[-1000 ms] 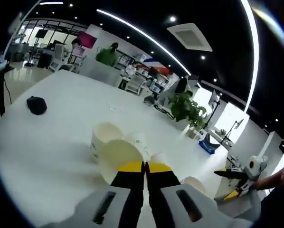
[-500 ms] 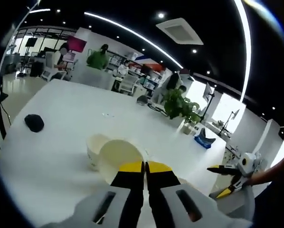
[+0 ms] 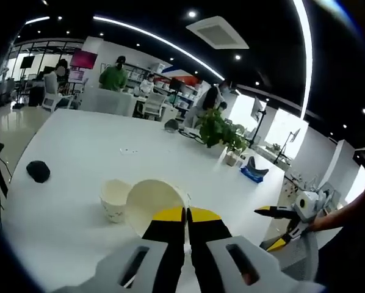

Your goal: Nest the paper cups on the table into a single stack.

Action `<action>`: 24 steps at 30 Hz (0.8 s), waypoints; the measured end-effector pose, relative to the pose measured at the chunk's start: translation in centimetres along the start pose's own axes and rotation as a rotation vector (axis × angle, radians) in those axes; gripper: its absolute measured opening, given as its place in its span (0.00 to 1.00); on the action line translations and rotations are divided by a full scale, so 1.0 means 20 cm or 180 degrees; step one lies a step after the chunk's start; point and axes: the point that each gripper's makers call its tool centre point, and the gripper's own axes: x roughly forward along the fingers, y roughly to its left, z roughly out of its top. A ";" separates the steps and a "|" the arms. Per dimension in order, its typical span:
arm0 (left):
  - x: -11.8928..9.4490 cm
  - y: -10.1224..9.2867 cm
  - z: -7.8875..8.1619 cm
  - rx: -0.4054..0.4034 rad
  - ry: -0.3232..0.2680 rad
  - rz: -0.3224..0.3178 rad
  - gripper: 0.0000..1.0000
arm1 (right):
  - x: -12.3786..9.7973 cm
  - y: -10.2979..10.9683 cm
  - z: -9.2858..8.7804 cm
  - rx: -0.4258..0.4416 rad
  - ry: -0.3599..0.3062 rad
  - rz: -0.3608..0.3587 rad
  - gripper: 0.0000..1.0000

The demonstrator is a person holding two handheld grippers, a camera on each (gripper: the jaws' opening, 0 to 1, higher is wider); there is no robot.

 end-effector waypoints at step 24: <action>-0.03 -0.23 0.04 0.0419 0.0293 -0.0365 0.00 | 0.00 -0.01 0.00 -0.0008 -0.0018 -0.0018 0.96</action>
